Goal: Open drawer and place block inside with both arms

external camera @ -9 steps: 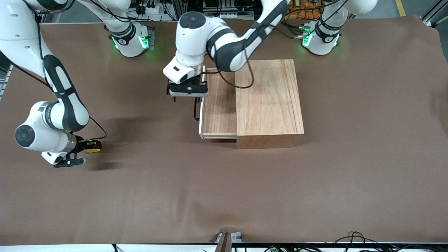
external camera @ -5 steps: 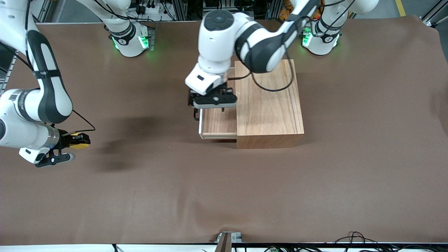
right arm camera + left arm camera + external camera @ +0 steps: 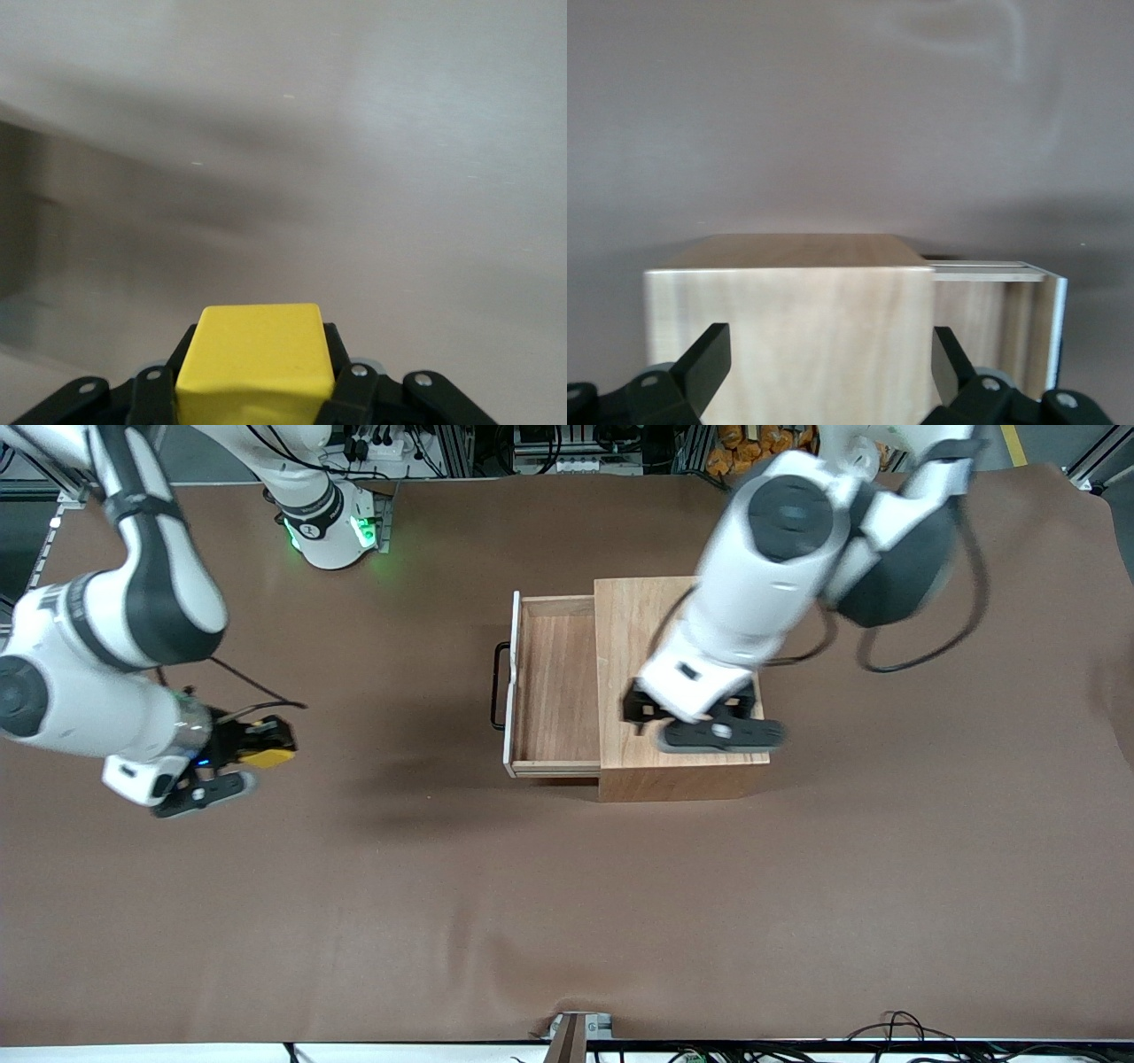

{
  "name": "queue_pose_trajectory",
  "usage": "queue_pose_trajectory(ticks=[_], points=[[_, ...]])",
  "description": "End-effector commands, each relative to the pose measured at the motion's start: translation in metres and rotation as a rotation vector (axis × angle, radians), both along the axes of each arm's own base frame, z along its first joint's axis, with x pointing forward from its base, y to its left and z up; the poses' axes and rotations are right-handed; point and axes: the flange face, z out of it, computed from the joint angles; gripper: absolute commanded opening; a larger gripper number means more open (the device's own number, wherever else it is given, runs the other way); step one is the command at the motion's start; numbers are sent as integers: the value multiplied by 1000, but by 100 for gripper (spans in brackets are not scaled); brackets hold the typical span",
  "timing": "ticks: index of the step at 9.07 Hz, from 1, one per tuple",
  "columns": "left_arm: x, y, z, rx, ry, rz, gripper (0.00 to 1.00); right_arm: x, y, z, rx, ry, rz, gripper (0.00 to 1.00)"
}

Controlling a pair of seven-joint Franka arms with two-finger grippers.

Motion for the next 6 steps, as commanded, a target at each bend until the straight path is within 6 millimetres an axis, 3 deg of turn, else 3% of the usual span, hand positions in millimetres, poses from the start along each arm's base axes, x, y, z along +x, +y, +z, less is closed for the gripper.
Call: queue_pose_trajectory(ticks=[1, 3, 4, 6], points=[[7, 69, 25, -8, 47, 17, 100, -24, 78, 15, 9, -5, -47, 0], [15, 141, 41, 10, 81, -15, 100, -47, 154, 15, 13, -34, -75, 0], [14, 172, 56, 17, 71, -33, 100, -56, 182, 11, 16, -45, -122, 0], [-10, 214, 83, 42, 126, -22, 100, -70, 230, -10, 44, -48, -131, 0]])
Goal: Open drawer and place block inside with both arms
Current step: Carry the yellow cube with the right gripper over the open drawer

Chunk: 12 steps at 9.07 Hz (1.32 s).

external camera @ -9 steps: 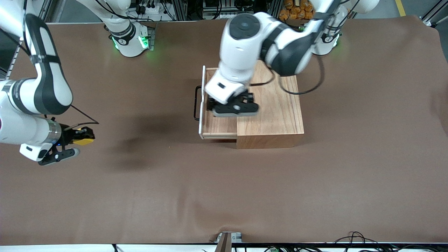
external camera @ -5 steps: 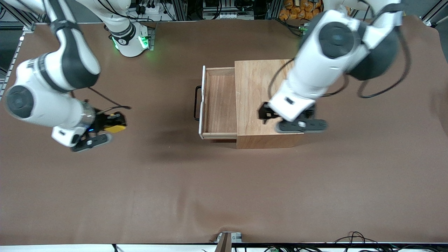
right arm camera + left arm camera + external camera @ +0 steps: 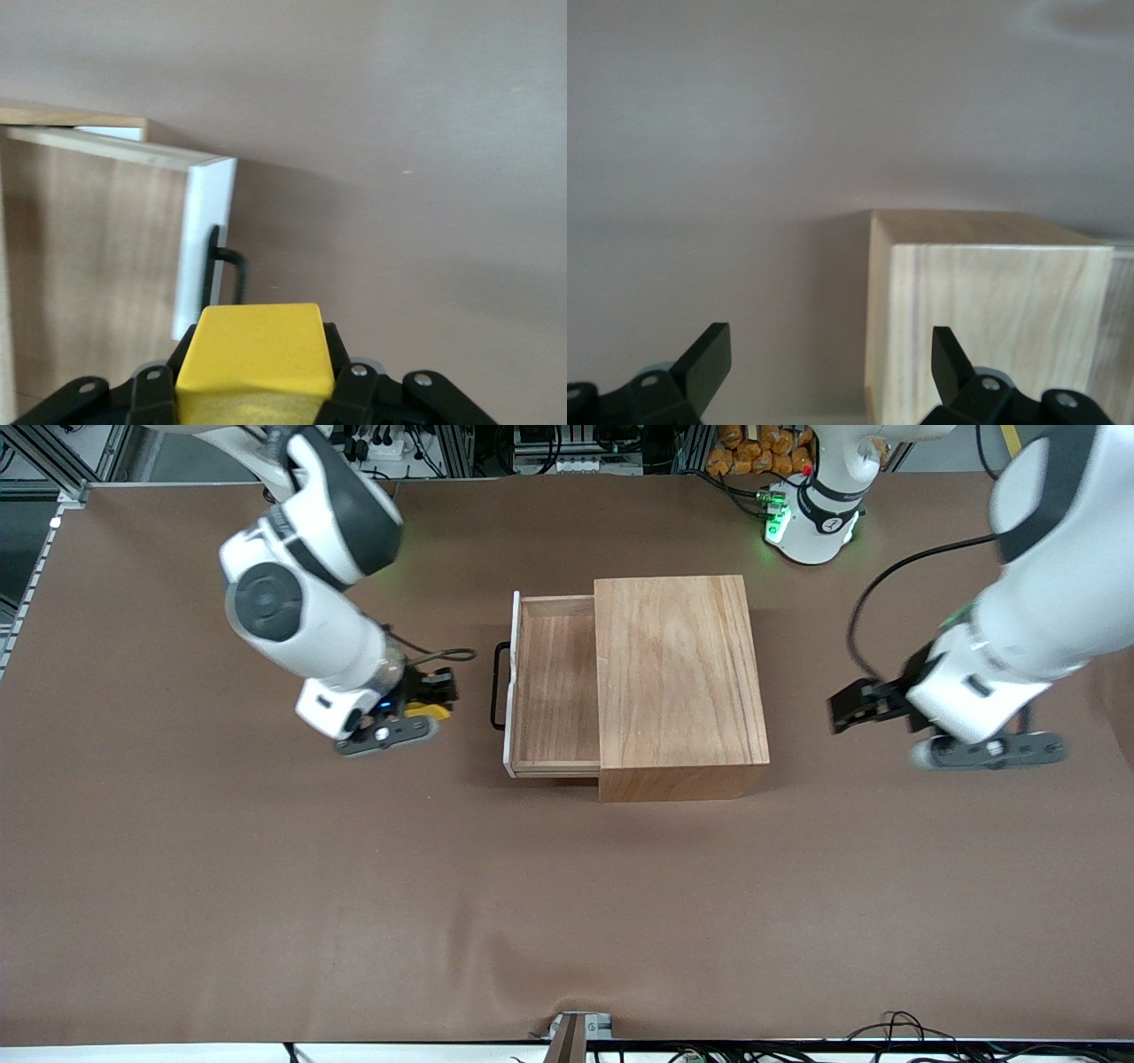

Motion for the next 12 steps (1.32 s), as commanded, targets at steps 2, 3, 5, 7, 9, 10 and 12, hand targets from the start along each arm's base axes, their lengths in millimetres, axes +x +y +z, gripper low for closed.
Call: queue_pose_trajectory(ticks=[2, 3, 5, 7, 9, 10, 12], points=[[-54, 52, 39, 19, 36, 8, 100, -16, 59, -34, 36, 4, -60, 0], [-77, 61, 42, 42, 40, 7, 100, -23, 76, -47, 40, 3, -53, 0], [-97, 78, 47, 115, 24, -13, 100, -35, 100, -71, 10, -7, -56, 1], [-91, 103, 39, 109, 23, -25, 100, -43, 116, -90, -8, -7, -89, 3], [-90, 115, 28, 94, 39, -9, 100, -52, 134, -104, 1, -13, -112, 5], [-85, 117, 27, 102, 28, -6, 100, -56, 140, -111, -2, -1, -127, 6], [-80, 117, 25, 97, 8, 18, 100, -59, 148, -115, -10, -6, -140, 23]])
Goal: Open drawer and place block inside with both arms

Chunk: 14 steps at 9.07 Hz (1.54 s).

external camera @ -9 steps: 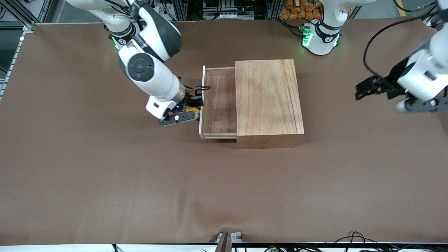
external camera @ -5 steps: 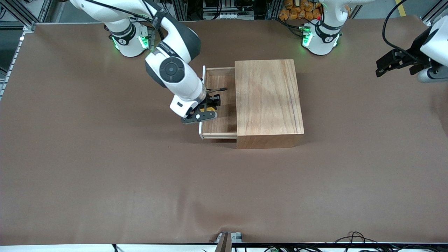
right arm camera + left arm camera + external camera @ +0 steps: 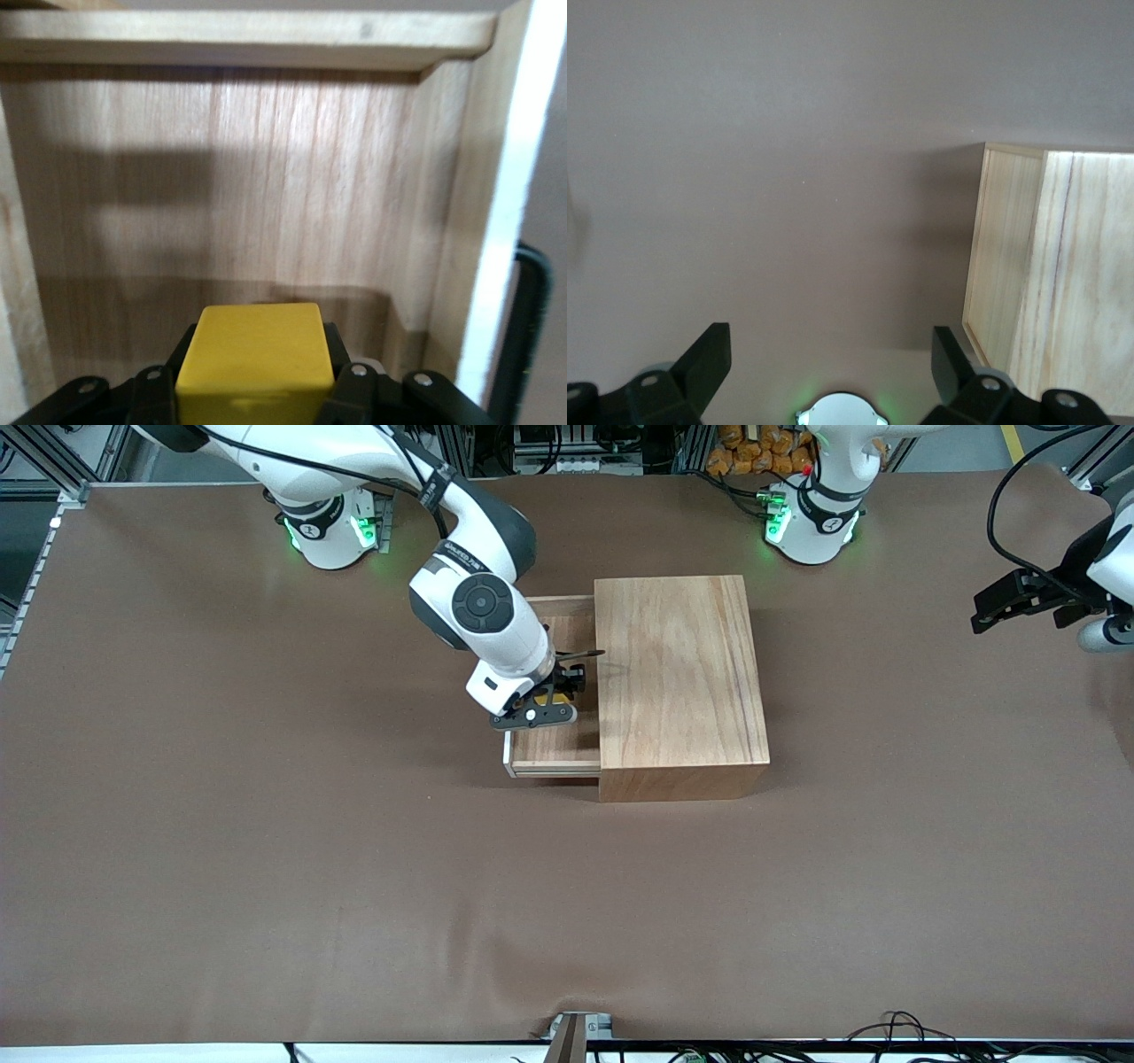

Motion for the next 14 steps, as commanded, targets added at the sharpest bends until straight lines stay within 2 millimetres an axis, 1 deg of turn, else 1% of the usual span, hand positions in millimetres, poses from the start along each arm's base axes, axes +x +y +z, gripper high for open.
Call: queue_pose_trajectory(ticks=[1, 2, 3, 4, 5, 6, 7, 8, 9, 10, 11, 12, 13, 14], points=[[6, 11, 3, -16, -48, 30, 100, 5, 6, 4, -12, -30, -15, 99], [7, 31, 3, -59, -54, 62, 100, 11, 1, 10, -9, -39, -26, 100], [7, 32, 3, -60, -56, 43, 100, 18, -1, 19, -4, -45, -34, 100], [5, 31, 4, -56, -54, 23, 100, 26, -11, 33, -12, -52, -51, 100], [5, 28, 5, -52, -57, -6, 100, 37, -24, 54, -37, -42, -68, 100], [5, 27, 4, -54, -54, -17, 100, 46, -32, 72, -59, -27, -81, 100], [6, 27, 4, -55, -52, -26, 100, 55, -46, 88, -84, -17, -93, 100], [6, 28, 4, -53, -54, -27, 100, 70, -81, 112, -106, -30, -134, 100], [7, 28, 4, -53, -52, -28, 100, 84, -118, 133, -121, -49, -113, 100], [8, 27, 5, -53, -54, -28, 100, 93, -156, 152, -148, -49, -61, 100], [9, 26, 10, -53, -66, -31, 100, 96, -189, 172, -176, -50, -53, 100], [11, 26, 9, -53, -62, -28, 100, 89, -213, 199, -211, -88, -37, 100], [11, 26, 9, -53, -62, -28, 100, 83, -237, 212, -256, -84, -27, 100], [11, 25, 9, -54, -62, -31, 100, 85, -274, 231, -247, -78, -13, 100]])
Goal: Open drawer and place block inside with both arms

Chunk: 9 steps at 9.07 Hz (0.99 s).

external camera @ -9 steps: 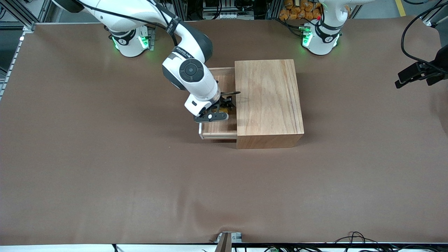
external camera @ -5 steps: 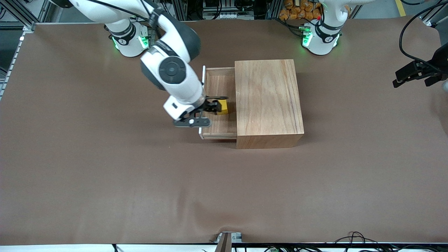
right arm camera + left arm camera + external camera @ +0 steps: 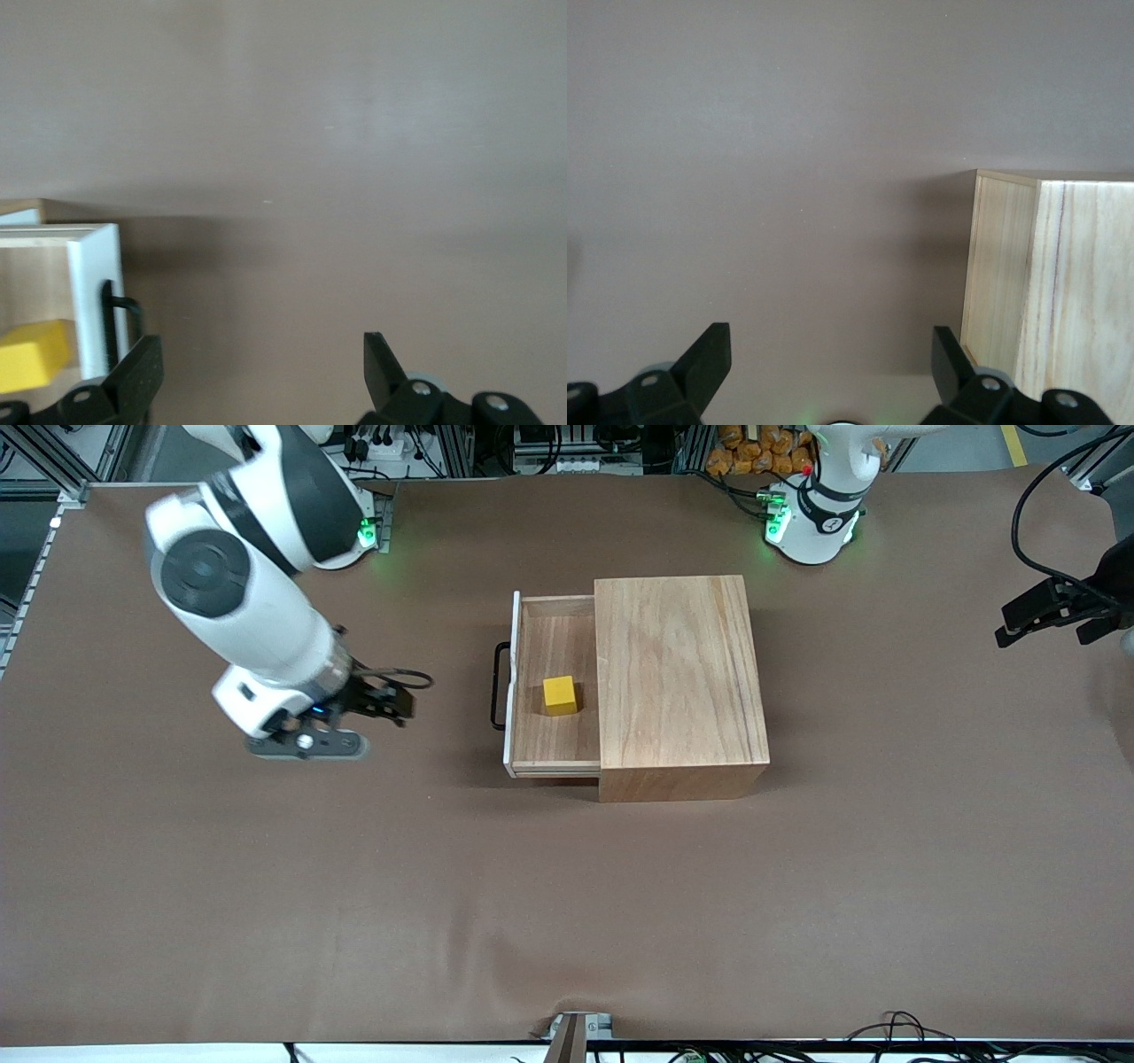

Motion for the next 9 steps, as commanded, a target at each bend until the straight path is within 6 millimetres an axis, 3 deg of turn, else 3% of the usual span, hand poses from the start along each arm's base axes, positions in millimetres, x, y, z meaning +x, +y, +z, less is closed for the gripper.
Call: queue_pose_trajectory(ticks=[1, 3, 4, 6, 9], points=[[2, -1, 5, -8, -9, -21, 100, -10, -82, 36, 16, 15, 28, 100], [2, -1, 5, -8, -9, -21, 100, -22, -172, 68, 94, 42, 65, 100], [2, -2, 5, -8, -8, -24, 100, -35, -204, 85, 100, 44, 73, 100], [2, -1, 4, -8, 0, -21, 100, -64, -228, 116, 106, 52, 39, 100], [2, -2, 4, -9, 1, -23, 100, -72, -232, 125, 97, 42, -42, 100]])
